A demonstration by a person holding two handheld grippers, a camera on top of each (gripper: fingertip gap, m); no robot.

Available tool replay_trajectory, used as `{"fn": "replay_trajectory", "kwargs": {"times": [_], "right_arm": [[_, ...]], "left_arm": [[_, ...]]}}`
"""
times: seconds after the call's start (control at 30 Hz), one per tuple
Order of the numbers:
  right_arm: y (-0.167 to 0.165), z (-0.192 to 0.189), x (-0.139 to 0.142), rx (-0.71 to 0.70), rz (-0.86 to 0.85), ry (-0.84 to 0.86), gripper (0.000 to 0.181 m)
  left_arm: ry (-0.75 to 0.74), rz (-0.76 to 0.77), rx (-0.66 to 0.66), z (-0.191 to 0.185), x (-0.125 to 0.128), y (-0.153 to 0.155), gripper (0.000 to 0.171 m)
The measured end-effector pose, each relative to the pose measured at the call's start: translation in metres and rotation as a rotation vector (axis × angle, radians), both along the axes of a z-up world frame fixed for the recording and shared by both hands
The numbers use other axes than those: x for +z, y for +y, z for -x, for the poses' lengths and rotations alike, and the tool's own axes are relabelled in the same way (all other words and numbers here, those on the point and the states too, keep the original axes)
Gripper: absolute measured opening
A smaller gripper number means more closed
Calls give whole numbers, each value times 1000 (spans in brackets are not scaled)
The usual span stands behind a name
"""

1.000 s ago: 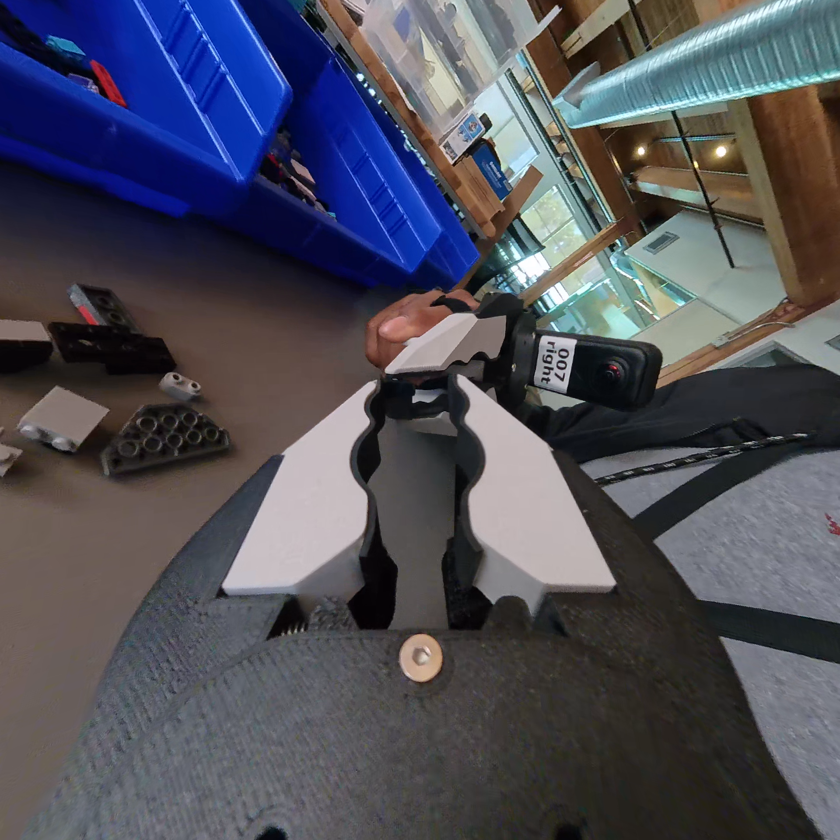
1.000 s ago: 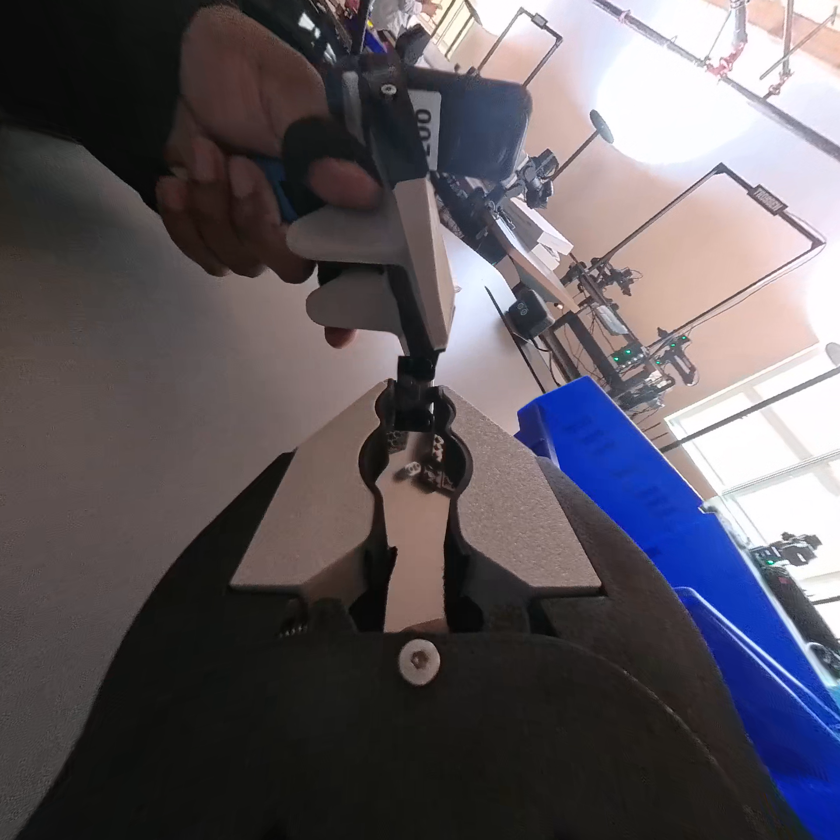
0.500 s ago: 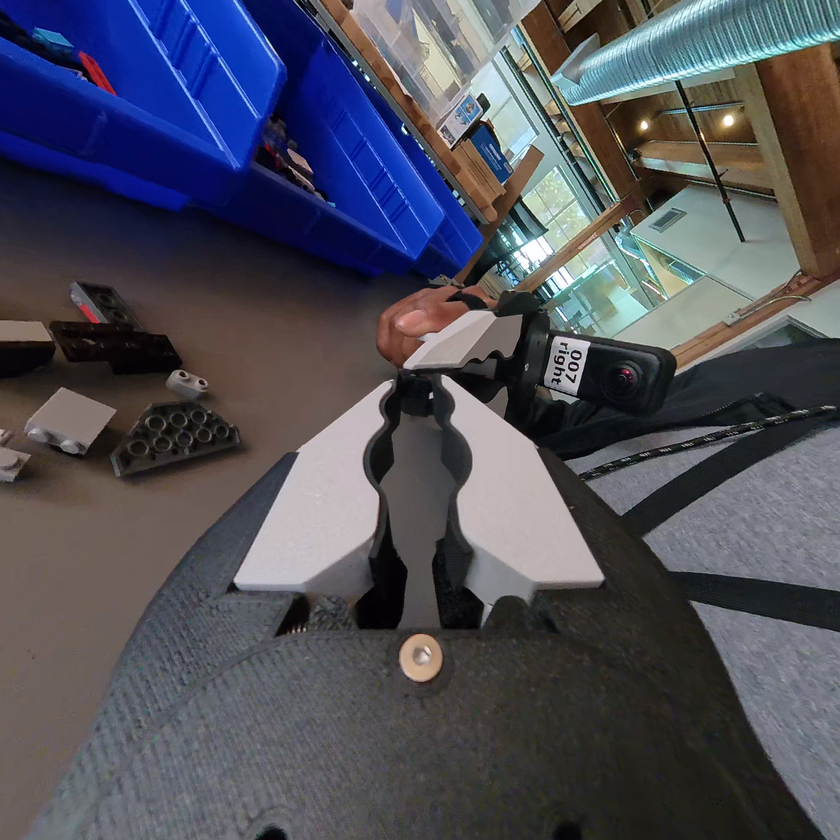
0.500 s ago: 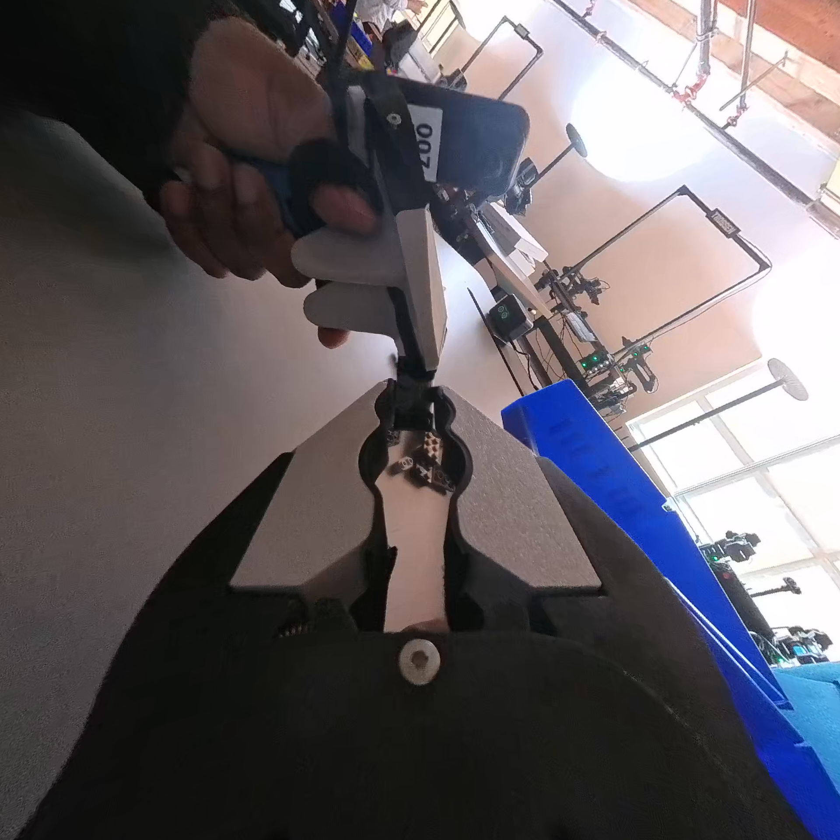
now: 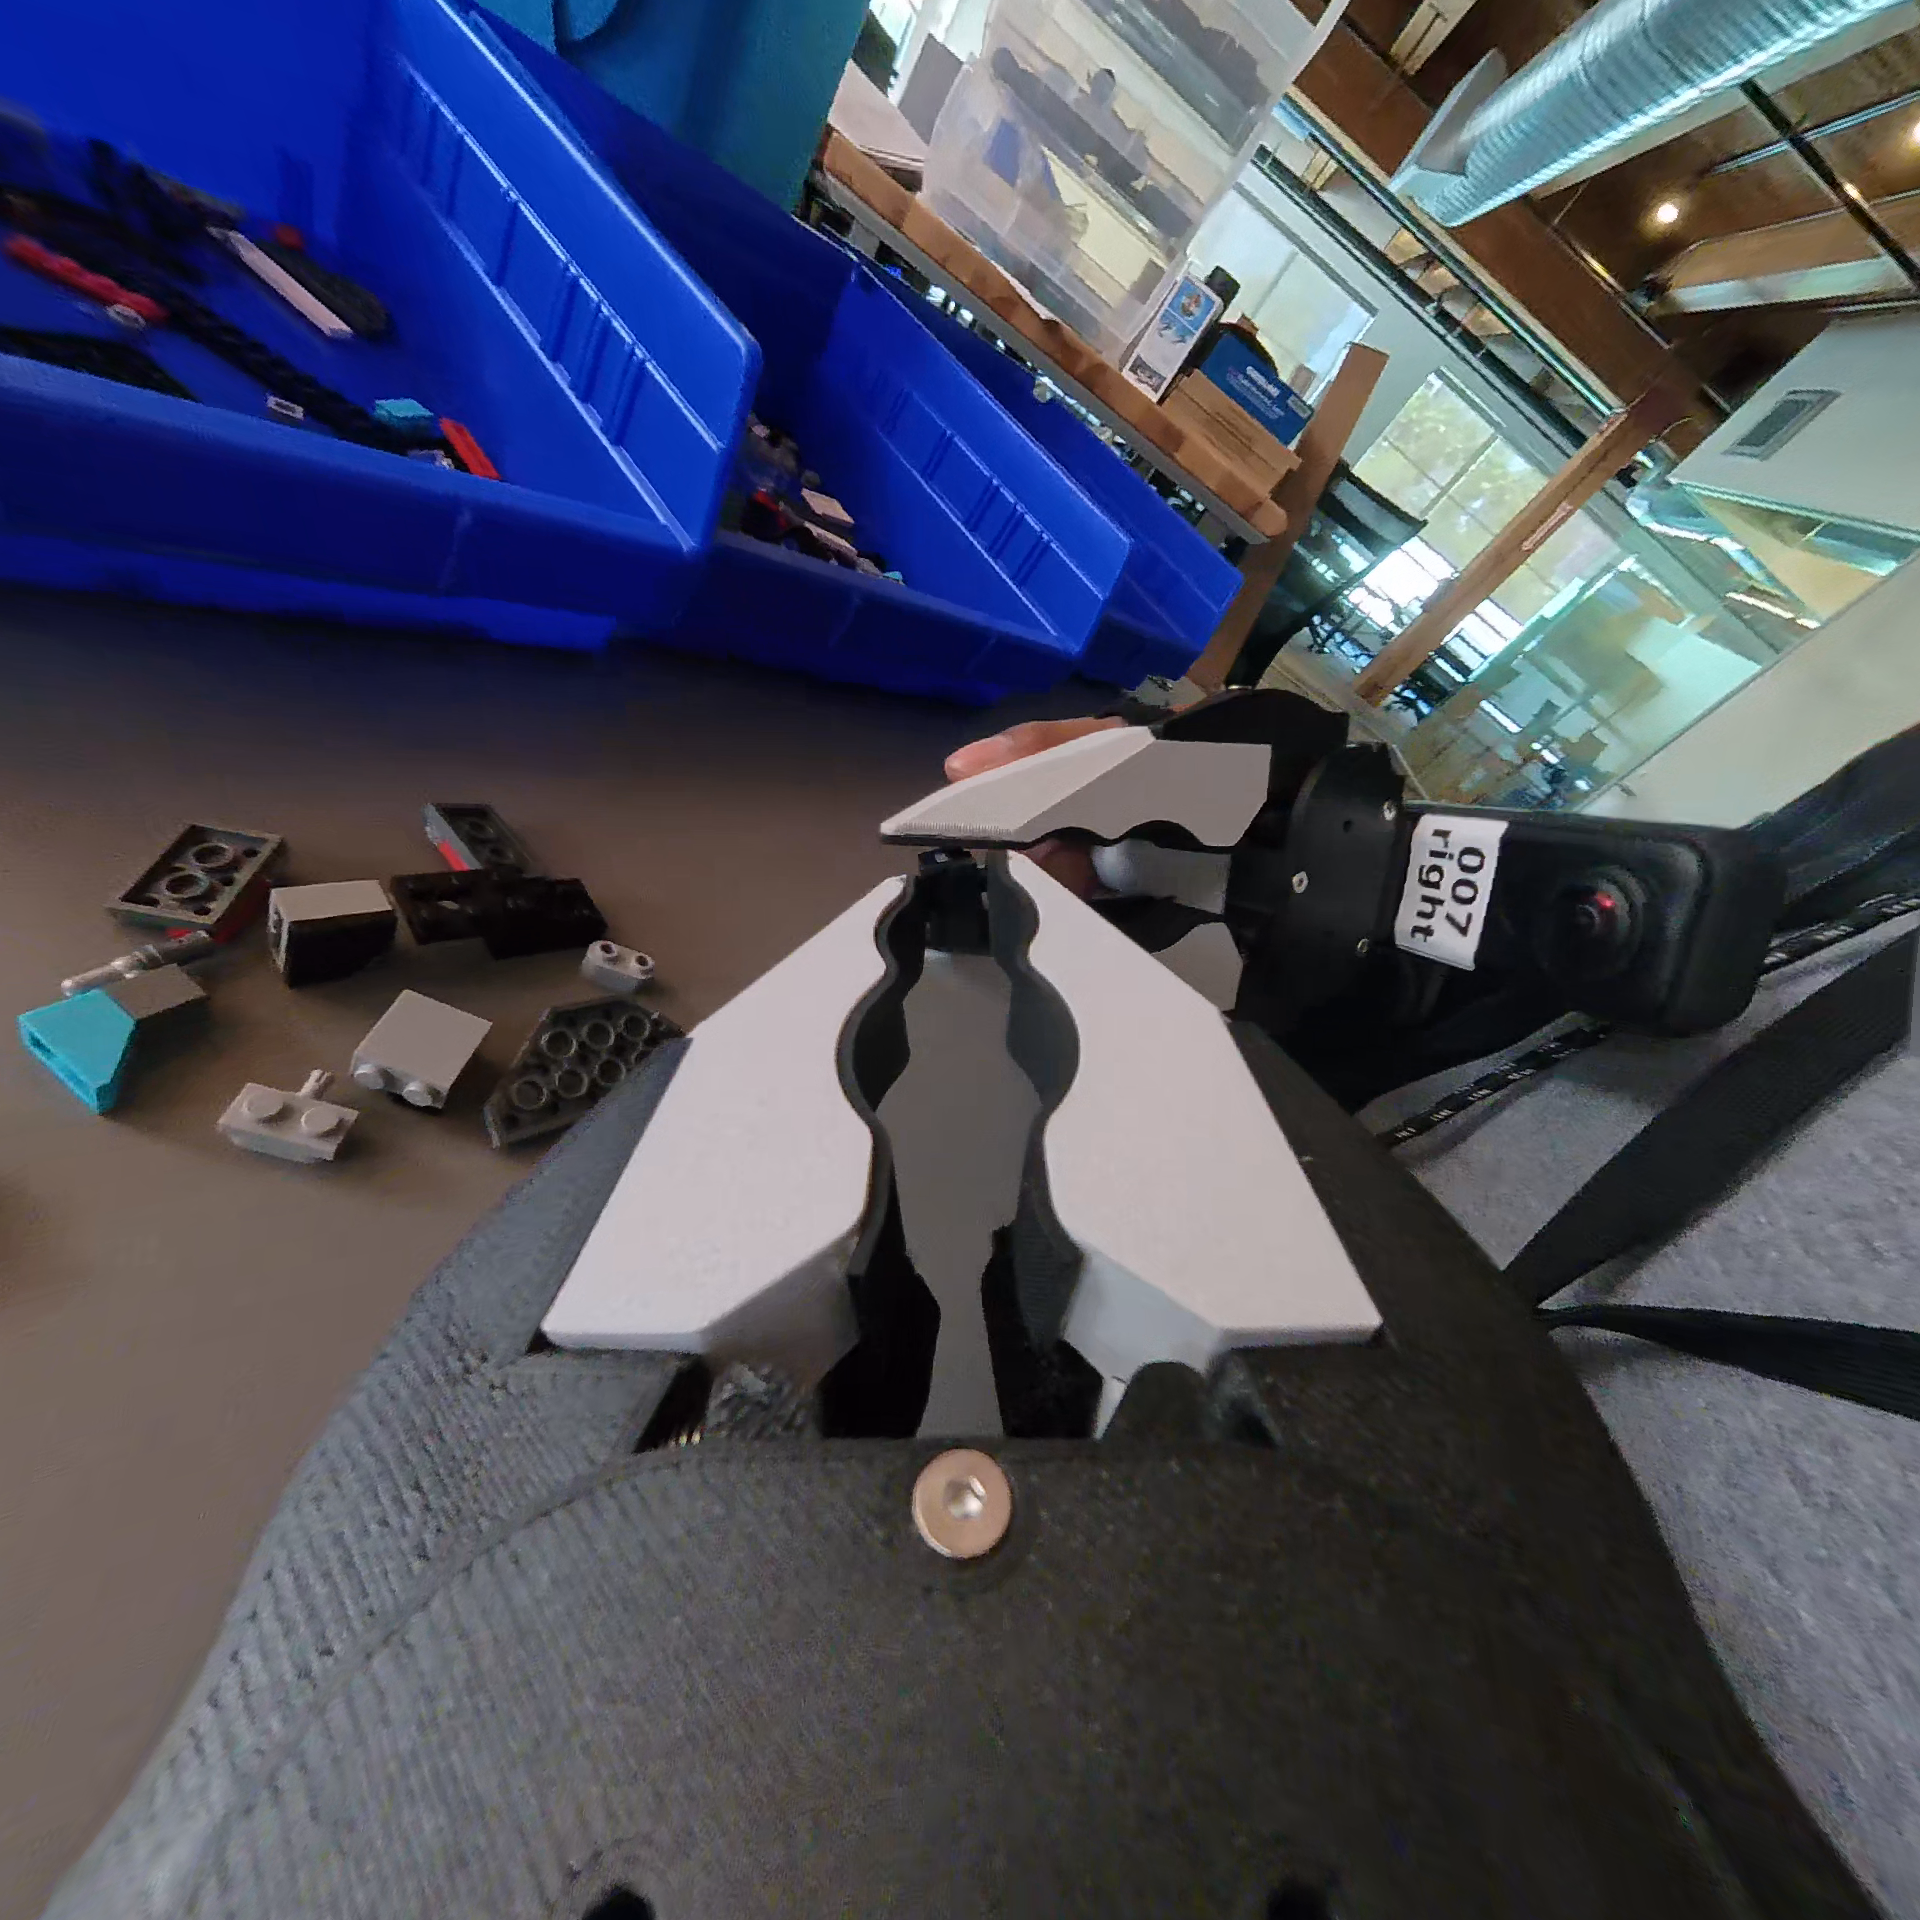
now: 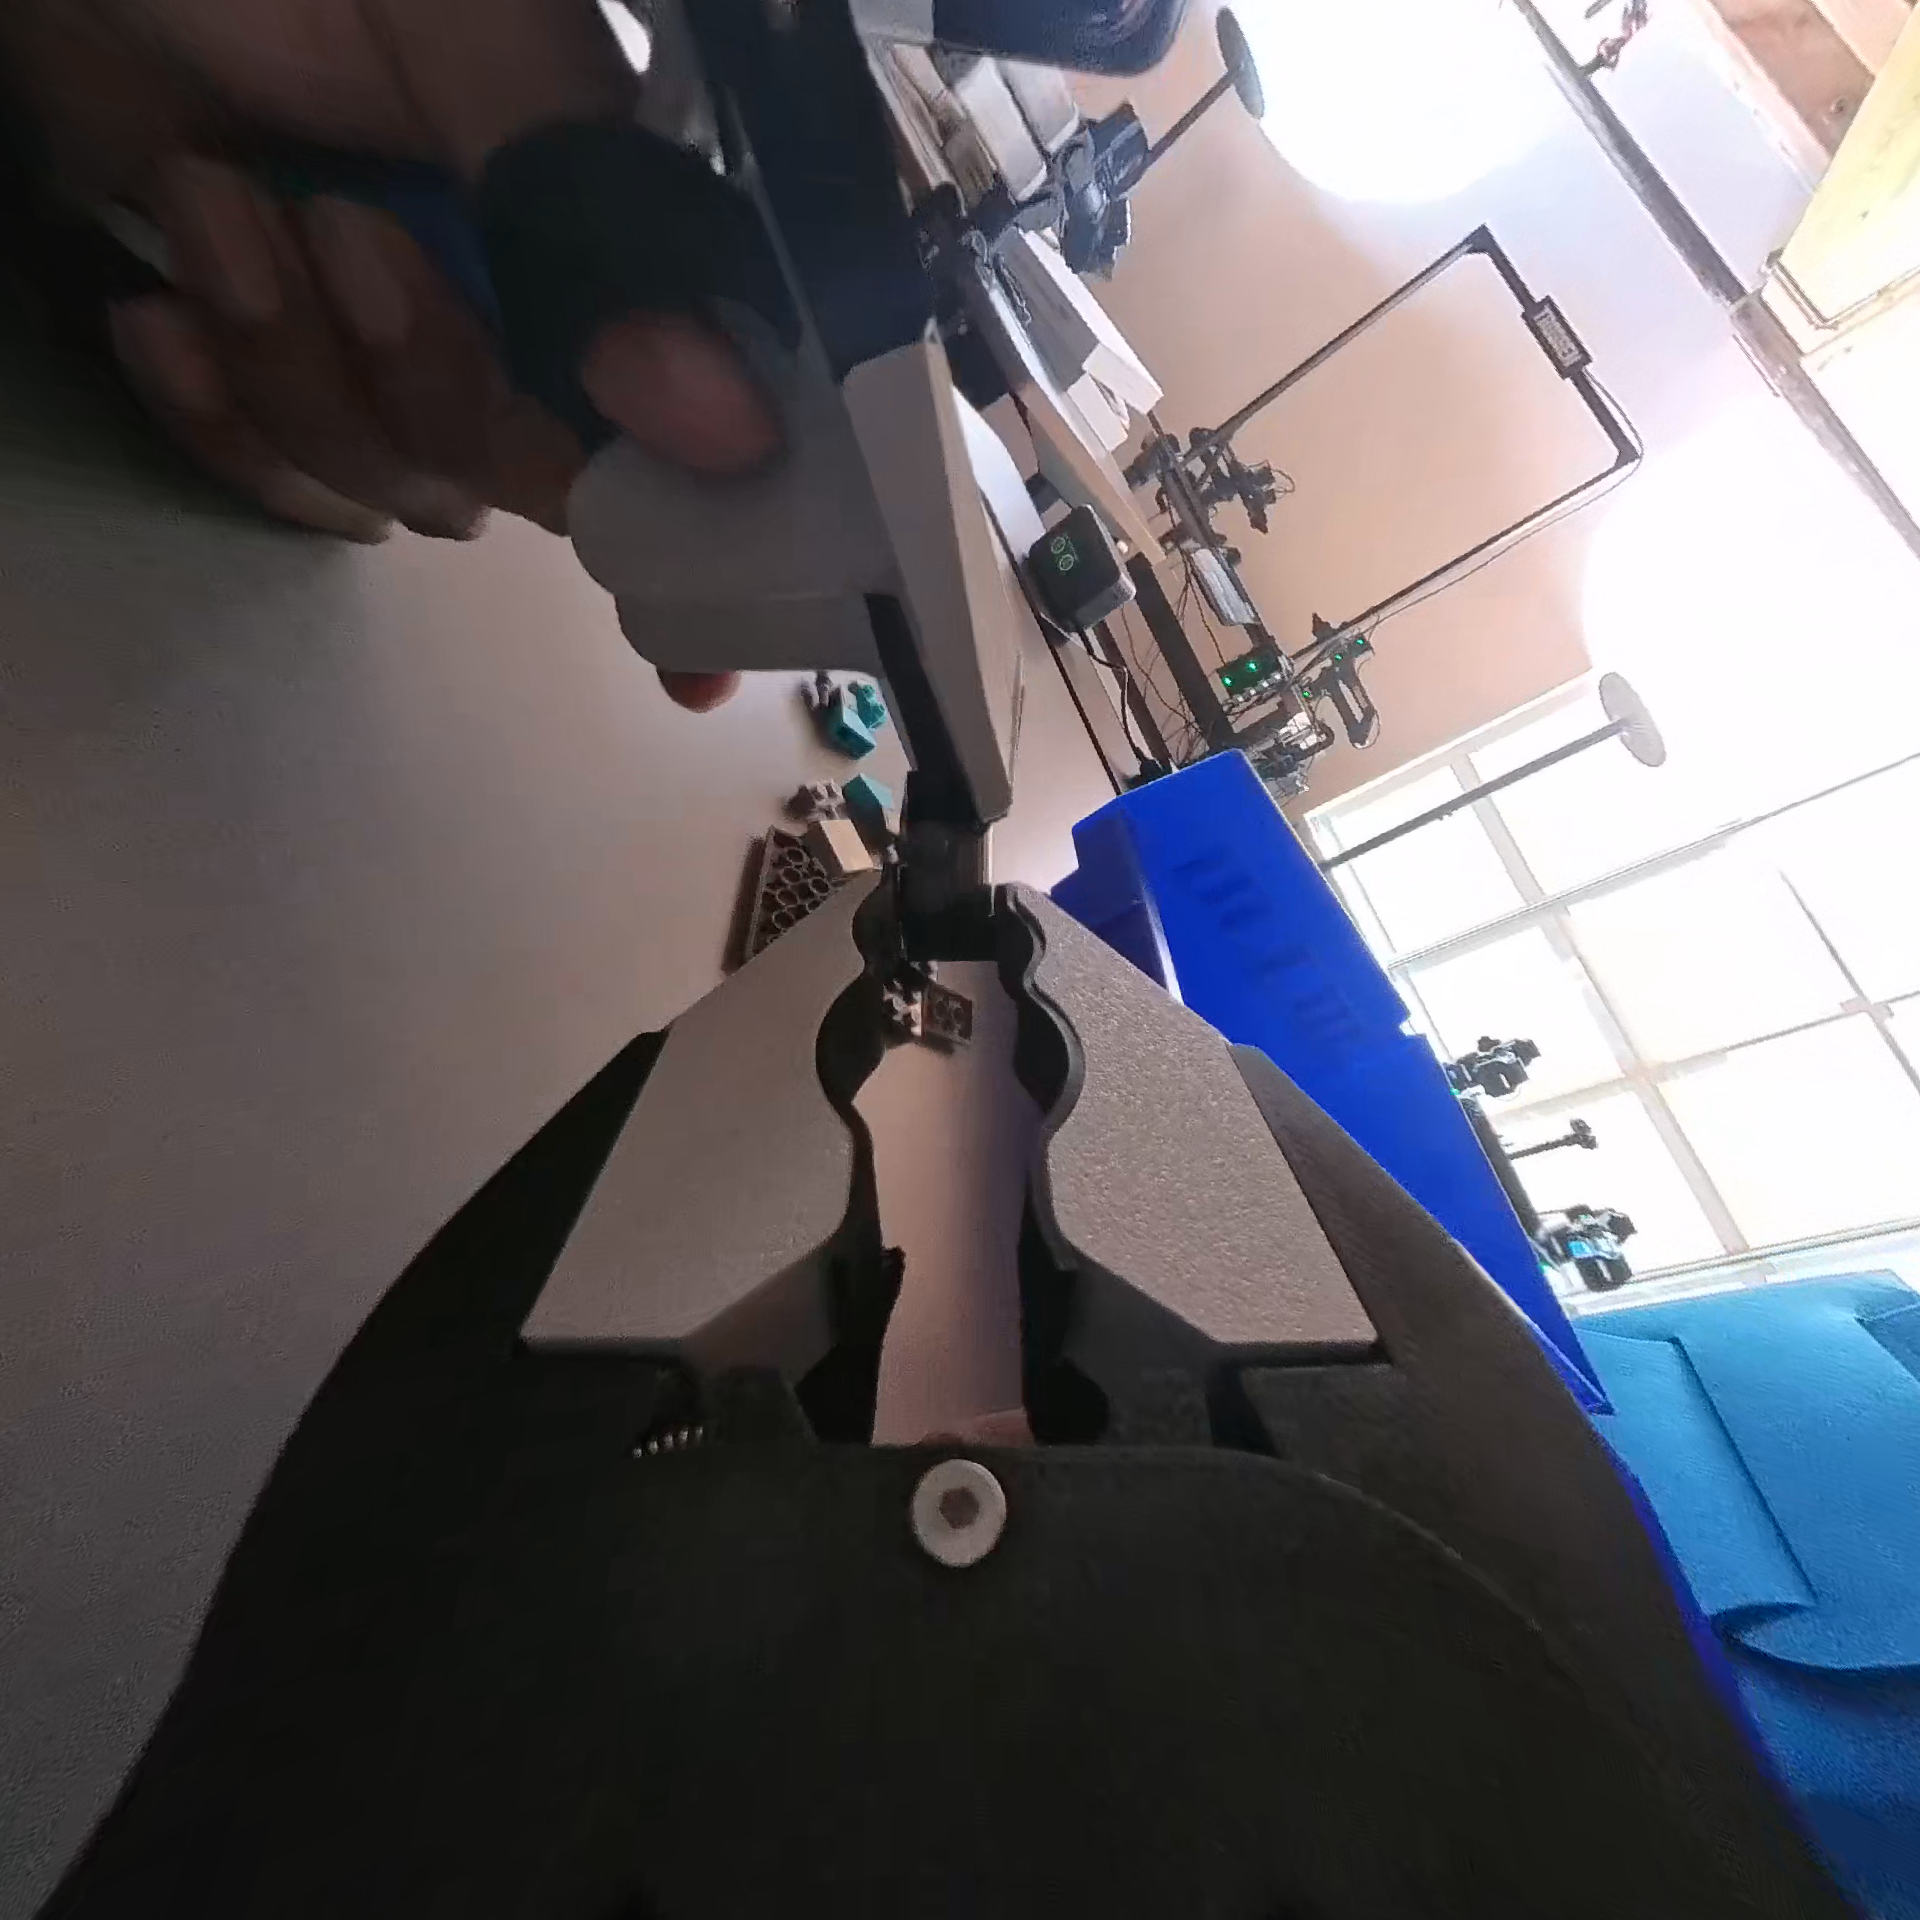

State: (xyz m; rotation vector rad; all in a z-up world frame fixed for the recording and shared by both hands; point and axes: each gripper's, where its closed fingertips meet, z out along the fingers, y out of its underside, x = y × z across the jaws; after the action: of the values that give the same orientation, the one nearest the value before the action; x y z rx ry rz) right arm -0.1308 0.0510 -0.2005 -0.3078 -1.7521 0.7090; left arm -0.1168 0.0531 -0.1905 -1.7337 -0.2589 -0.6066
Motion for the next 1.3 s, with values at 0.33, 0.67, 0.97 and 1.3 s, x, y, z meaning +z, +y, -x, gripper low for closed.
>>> {"fn": "replay_trajectory", "kwargs": {"times": [0.33,0.67,0.97,1.3], "right_arm": [[5,7,12,9,126,-25,18],[27,61,109,221,846,-99,33],[32,135,97,95,847,-32,34],[22,142,67,93,767,-23,29]], "left_arm": [[38,38,17,17,7,6,13],[236,-250,65,122,109,39,13],[128,-496,192,166,94,26,12],[395,-452,165,162,79,23,13]]}}
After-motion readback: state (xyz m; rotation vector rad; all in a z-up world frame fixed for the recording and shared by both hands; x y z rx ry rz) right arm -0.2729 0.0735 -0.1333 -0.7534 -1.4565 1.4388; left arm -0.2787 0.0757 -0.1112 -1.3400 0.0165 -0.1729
